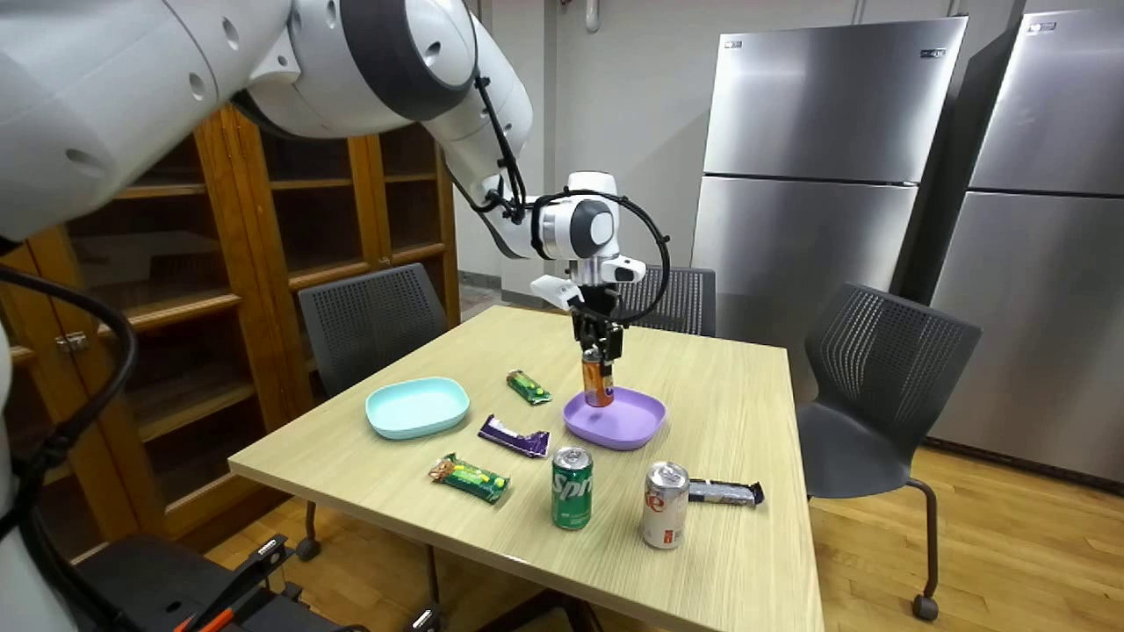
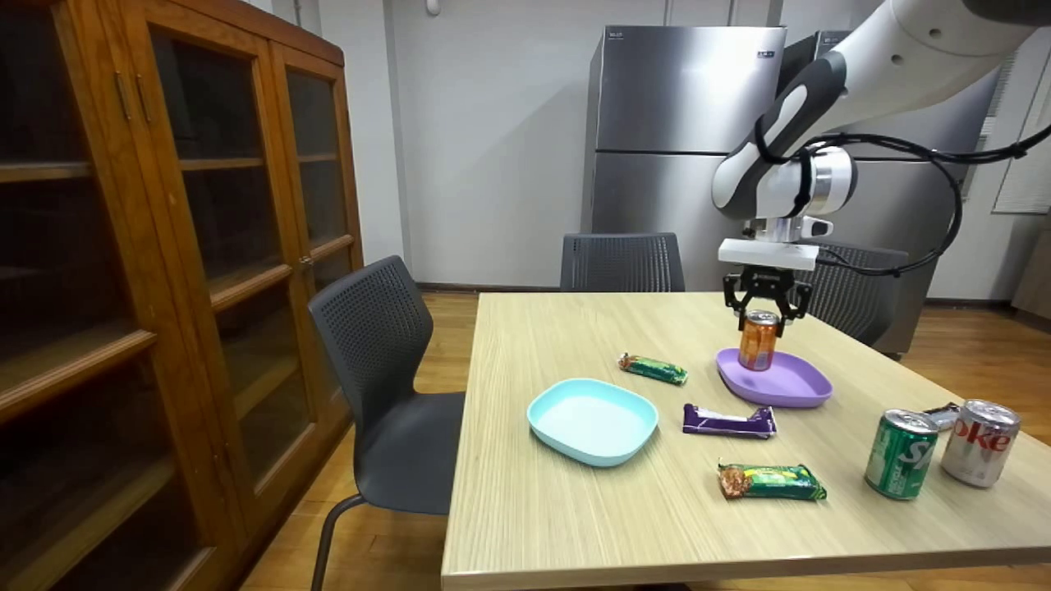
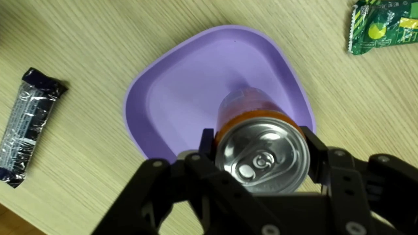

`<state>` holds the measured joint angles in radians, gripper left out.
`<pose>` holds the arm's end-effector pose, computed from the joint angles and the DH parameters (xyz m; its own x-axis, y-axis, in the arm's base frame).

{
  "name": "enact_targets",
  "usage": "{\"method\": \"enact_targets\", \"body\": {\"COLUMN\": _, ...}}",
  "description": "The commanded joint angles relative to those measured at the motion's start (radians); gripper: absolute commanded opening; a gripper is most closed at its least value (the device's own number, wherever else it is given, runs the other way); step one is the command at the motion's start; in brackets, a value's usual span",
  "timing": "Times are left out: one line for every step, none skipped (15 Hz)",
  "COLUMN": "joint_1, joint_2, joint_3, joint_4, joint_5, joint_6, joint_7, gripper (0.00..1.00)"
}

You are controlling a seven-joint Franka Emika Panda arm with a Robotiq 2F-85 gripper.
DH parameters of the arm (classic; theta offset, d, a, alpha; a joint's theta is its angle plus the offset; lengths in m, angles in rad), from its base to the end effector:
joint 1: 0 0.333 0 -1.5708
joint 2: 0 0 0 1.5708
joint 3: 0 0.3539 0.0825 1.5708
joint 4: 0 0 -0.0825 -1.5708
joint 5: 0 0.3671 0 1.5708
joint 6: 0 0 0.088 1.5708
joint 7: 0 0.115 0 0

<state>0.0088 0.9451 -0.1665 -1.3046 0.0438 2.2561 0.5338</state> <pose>0.7578 -0.0847 0.1988 0.7961 -0.6017 0.0649 -0.6051 -0.7923 0.0781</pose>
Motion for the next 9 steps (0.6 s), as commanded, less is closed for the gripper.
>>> {"method": "enact_targets", "body": {"joint_1": -0.019, "joint_2": 0.087, "joint_3": 0.01, "joint_4": 0.17, "joint_5": 0.022, "joint_6": -0.092, "joint_7": 0.003, "gripper": 0.39}}
{"method": "enact_targets", "body": {"joint_1": -0.022, "joint_2": 0.105, "joint_3": 0.012, "joint_4": 0.2, "joint_5": 0.024, "joint_6": -0.108, "joint_7": 0.004, "gripper": 0.39}}
{"method": "enact_targets", "body": {"joint_1": -0.026, "joint_2": 0.123, "joint_3": 0.013, "joint_4": 0.23, "joint_5": 0.027, "joint_6": -0.121, "joint_7": 0.005, "gripper": 0.39}}
{"method": "enact_targets", "body": {"joint_1": -0.029, "joint_2": 0.141, "joint_3": 0.014, "joint_4": 0.258, "joint_5": 0.029, "joint_6": -0.135, "joint_7": 0.005, "gripper": 0.39}}
{"method": "enact_targets", "body": {"joint_1": -0.03, "joint_2": 0.158, "joint_3": 0.014, "joint_4": 0.285, "joint_5": 0.029, "joint_6": -0.149, "joint_7": 0.008, "gripper": 0.39}}
{"method": "enact_targets", "body": {"joint_1": -0.032, "joint_2": 0.176, "joint_3": 0.014, "joint_4": 0.311, "joint_5": 0.029, "joint_6": -0.163, "joint_7": 0.009, "gripper": 0.39}}
{"method": "enact_targets", "body": {"joint_1": -0.034, "joint_2": 0.192, "joint_3": 0.016, "joint_4": 0.334, "joint_5": 0.029, "joint_6": -0.175, "joint_7": 0.01, "gripper": 0.39}}
{"method": "enact_targets", "body": {"joint_1": -0.036, "joint_2": 0.206, "joint_3": 0.016, "joint_4": 0.356, "joint_5": 0.029, "joint_6": -0.187, "joint_7": 0.012, "gripper": 0.39}}
{"method": "enact_targets", "body": {"joint_1": -0.038, "joint_2": 0.22, "joint_3": 0.017, "joint_4": 0.377, "joint_5": 0.029, "joint_6": -0.196, "joint_7": 0.012, "gripper": 0.39}}
